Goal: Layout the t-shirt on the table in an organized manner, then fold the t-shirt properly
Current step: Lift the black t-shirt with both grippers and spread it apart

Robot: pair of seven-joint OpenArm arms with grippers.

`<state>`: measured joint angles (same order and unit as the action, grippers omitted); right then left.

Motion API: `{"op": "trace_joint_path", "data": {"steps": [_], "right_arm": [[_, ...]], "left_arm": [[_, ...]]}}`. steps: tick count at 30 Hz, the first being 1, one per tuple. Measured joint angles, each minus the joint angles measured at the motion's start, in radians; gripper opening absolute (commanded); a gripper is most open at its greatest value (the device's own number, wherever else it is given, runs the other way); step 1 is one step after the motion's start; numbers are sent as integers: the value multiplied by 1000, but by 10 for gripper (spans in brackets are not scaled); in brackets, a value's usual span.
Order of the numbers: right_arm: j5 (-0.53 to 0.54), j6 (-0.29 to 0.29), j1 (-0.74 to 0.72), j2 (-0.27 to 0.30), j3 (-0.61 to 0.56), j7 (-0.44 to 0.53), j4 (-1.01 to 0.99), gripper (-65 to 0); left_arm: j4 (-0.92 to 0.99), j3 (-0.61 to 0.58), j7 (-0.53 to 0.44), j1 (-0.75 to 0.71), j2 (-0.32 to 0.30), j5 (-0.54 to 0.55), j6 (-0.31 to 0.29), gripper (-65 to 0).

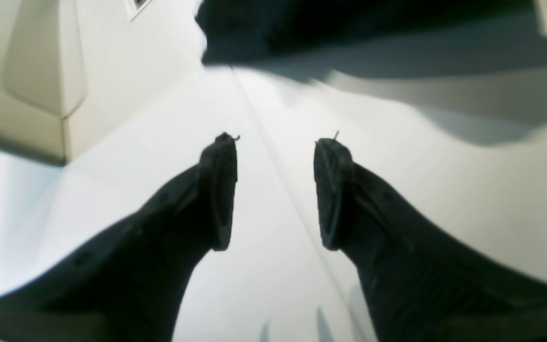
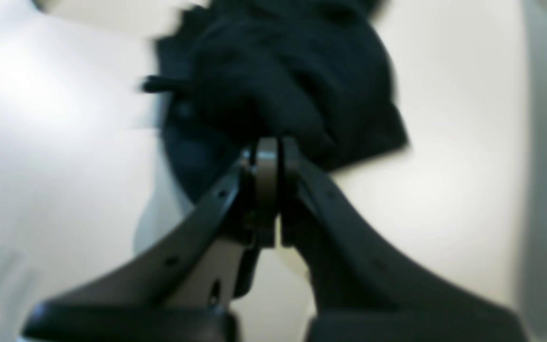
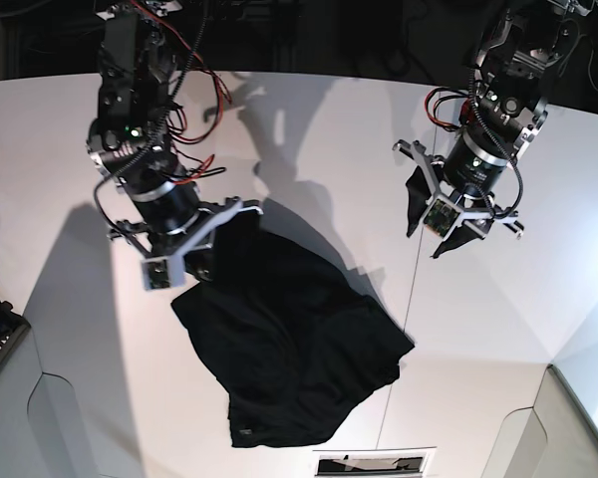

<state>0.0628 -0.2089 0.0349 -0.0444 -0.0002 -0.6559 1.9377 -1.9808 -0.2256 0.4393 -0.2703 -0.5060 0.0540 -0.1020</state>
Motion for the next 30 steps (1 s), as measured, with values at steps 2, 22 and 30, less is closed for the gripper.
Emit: {"op": "trace_joint_path", "data": {"steps": [2, 22, 30], "right_arm": [[19, 0, 47, 29, 85, -1, 20, -650], [286, -58, 18, 77, 546, -5, 29, -380], [100, -94, -121, 75, 307, 40, -111, -380]], "left_arm": [[37, -3, 0, 33, 25, 32, -12, -353], [229, -27, -5, 147, 235, 75, -79, -353], [293, -213, -5, 213, 274, 48, -82, -353]]}}
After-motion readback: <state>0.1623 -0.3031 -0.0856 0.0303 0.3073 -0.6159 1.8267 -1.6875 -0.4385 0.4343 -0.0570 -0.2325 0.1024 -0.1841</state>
